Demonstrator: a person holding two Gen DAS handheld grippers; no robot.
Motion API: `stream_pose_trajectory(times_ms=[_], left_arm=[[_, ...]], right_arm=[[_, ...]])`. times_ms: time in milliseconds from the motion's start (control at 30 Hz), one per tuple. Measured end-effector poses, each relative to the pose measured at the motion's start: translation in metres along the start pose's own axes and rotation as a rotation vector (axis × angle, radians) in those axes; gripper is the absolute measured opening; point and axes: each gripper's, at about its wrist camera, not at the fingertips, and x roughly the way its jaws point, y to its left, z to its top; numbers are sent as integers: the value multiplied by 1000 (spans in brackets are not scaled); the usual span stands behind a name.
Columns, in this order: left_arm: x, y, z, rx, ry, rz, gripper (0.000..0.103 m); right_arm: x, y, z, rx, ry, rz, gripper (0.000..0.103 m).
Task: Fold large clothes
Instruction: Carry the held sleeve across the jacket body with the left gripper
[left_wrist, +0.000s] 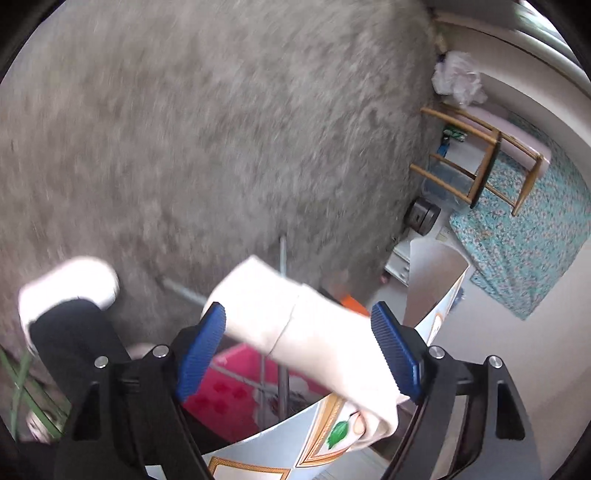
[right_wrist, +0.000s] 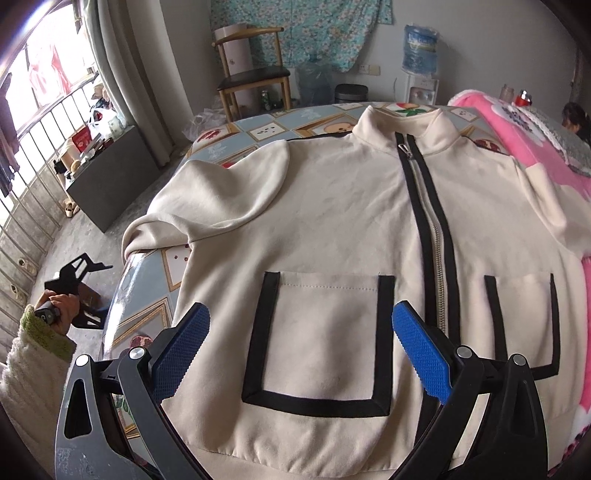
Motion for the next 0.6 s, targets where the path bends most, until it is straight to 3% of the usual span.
stream_pose_trajectory(times_ms=[267, 467, 600], left_arm=[[76, 63, -8, -223, 177, -113, 95], [106, 73, 4, -293, 204, -171, 96], [114, 77, 12, -335, 200, -249, 96]], right_arm=[[37, 31, 14, -92, 47, -15, 96], [52, 40, 13, -109, 86, -49, 96], [59, 40, 12, -102, 110, -72, 96]])
